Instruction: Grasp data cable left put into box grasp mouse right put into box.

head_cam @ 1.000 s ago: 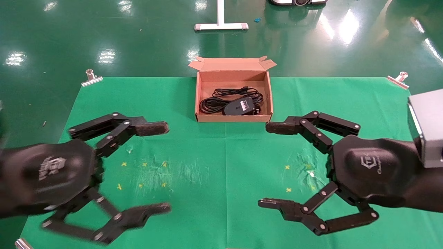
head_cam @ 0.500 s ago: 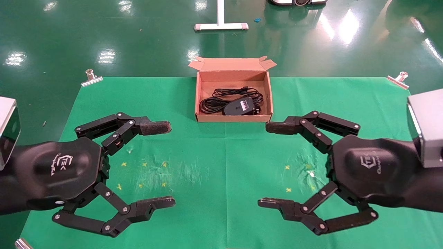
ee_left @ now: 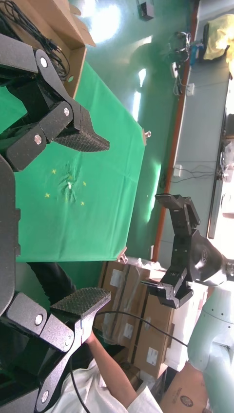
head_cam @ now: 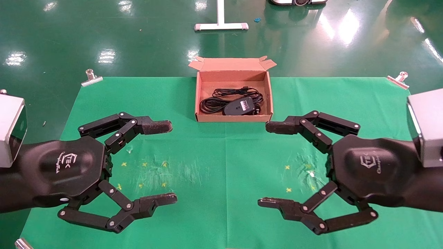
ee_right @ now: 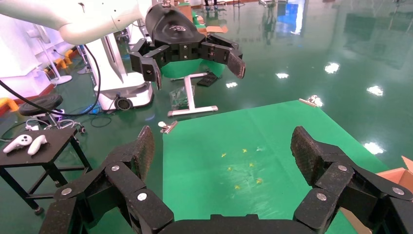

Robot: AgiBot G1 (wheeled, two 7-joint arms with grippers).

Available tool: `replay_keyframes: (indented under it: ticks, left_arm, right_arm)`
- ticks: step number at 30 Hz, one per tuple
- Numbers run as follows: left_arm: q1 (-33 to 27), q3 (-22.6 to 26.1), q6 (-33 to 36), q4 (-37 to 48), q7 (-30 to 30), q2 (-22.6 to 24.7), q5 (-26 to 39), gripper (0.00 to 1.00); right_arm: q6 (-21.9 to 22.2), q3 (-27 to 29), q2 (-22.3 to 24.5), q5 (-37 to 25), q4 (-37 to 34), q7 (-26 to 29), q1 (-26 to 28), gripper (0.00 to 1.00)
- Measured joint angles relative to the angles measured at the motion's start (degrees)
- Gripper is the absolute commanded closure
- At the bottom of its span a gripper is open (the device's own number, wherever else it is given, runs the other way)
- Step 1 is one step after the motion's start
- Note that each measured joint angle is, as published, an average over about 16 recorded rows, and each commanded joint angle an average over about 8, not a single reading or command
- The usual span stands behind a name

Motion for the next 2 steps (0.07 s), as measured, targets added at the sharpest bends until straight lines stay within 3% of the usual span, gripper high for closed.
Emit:
replay_keyframes:
  ticks: [2]
  left_arm:
    - [0.0,0.0,0.0,0.0,0.0,0.0,0.0,0.00]
  right_arm:
    - [0.0,0.0,0.0,0.0,0.0,0.0,0.0,0.00]
